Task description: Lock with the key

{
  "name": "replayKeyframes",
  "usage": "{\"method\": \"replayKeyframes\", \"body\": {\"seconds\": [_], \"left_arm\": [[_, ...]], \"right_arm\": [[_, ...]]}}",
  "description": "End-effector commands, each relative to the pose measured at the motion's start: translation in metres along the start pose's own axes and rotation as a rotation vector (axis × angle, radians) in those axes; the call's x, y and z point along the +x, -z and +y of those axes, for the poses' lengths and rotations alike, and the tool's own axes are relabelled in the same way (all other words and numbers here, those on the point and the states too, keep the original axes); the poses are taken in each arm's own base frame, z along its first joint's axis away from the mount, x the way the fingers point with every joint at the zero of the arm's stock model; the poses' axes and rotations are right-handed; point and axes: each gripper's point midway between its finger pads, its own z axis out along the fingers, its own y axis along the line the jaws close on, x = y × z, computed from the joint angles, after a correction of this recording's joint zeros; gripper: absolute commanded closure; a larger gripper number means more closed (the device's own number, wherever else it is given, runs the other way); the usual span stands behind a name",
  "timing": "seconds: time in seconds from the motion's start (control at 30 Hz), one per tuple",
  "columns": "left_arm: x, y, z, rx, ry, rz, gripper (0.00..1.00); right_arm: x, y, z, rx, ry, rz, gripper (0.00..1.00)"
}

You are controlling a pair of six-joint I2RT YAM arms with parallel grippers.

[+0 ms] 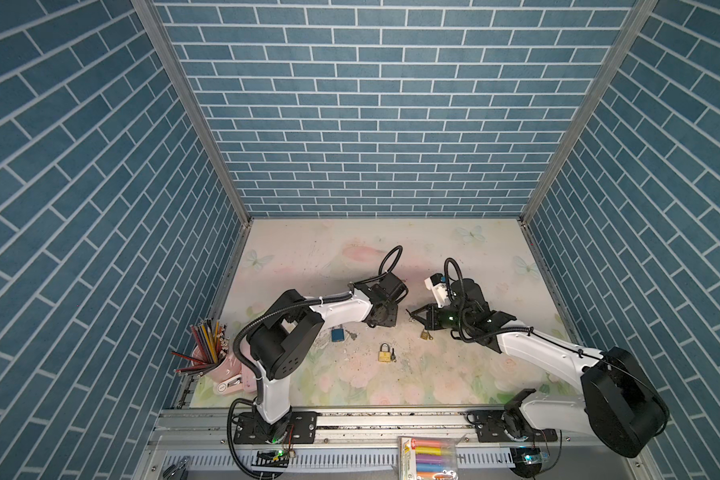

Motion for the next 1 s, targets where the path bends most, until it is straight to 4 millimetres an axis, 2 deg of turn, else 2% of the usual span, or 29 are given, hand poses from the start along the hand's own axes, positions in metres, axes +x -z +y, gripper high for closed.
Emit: {"method": "replayKeyframes", "body": {"seconds": [0.0, 0.33, 0.53, 0.63, 0.73, 0.87, 0.97], "left_arm": [[-0.01, -0.002, -0.001, -0.006, 0.015, -0.02, 0.91], [-0.014, 0.01, 0.004, -0.021, -0.012, -0.055, 0.51], [-0.028, 0.028, 0.003, 0.004, 0.002, -0.11, 0.46], [-0.045, 0.057, 0.001, 0.038, 0.02, -0.192, 0.45], [-0.065, 0.098, 0.007, 0.054, 0.03, -0.308, 0.44], [-0.082, 0.152, 0.028, 0.046, 0.028, -0.472, 0.42], [-0.086, 0.183, 0.048, 0.06, 0.049, -0.59, 0.36]], "right_arm": [[-0.005, 0.001, 0.004, -0.008, -0.024, -0.007, 1.0], [-0.006, 0.0, -0.001, 0.012, -0.031, -0.003, 1.0], [-0.01, 0.0, -0.002, 0.019, -0.037, -0.01, 1.0], [-0.011, -0.004, -0.005, 0.028, -0.058, -0.005, 1.0], [-0.011, -0.012, -0.01, 0.036, -0.084, 0.018, 1.0], [-0.005, -0.03, -0.019, 0.048, -0.129, 0.085, 1.0], [0.0, -0.045, -0.025, 0.04, -0.152, 0.127, 1.0]]}}
